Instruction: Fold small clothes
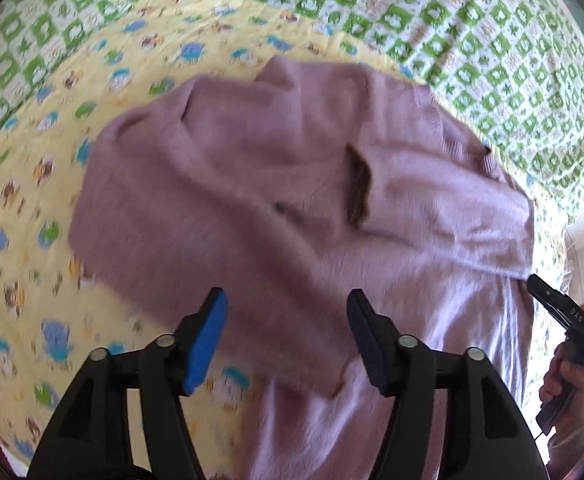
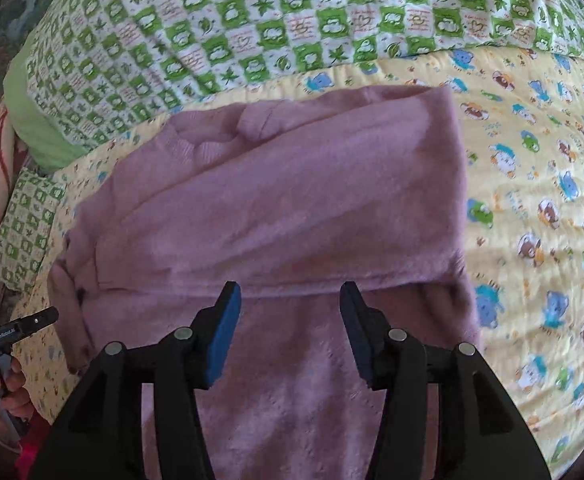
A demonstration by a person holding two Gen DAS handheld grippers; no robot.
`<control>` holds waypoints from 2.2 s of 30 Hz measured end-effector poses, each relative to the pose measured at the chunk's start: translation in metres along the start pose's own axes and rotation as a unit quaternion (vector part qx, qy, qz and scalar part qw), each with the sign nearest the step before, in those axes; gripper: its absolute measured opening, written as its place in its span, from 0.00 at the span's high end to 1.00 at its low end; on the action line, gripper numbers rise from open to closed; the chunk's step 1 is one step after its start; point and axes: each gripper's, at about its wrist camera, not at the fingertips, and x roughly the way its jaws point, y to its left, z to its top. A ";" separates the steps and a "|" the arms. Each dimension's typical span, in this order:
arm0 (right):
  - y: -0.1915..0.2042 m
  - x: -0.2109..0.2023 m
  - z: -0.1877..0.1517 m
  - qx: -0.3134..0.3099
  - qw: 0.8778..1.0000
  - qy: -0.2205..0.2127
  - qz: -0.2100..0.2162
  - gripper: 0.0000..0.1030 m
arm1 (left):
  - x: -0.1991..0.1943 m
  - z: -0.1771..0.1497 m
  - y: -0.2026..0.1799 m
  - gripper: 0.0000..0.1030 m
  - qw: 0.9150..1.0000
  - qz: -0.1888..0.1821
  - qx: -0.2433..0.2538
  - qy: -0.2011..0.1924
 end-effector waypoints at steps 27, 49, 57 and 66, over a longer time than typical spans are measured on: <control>0.033 0.006 -0.044 0.003 0.999 0.031 0.035 0.49 | -0.025 0.049 -0.129 0.95 0.986 -0.136 0.043 -0.091; -0.041 0.011 -0.015 0.075 0.997 0.012 0.017 0.49 | 0.060 0.031 -0.217 0.56 0.969 -0.182 0.164 -0.019; -0.017 0.035 0.010 0.036 0.999 0.001 0.036 0.49 | 0.048 0.022 -0.088 0.50 0.993 0.015 0.113 -0.044; 0.027 0.069 0.035 -0.119 0.990 0.021 -0.065 0.93 | 0.075 0.042 -0.061 0.50 0.990 0.100 0.089 -0.045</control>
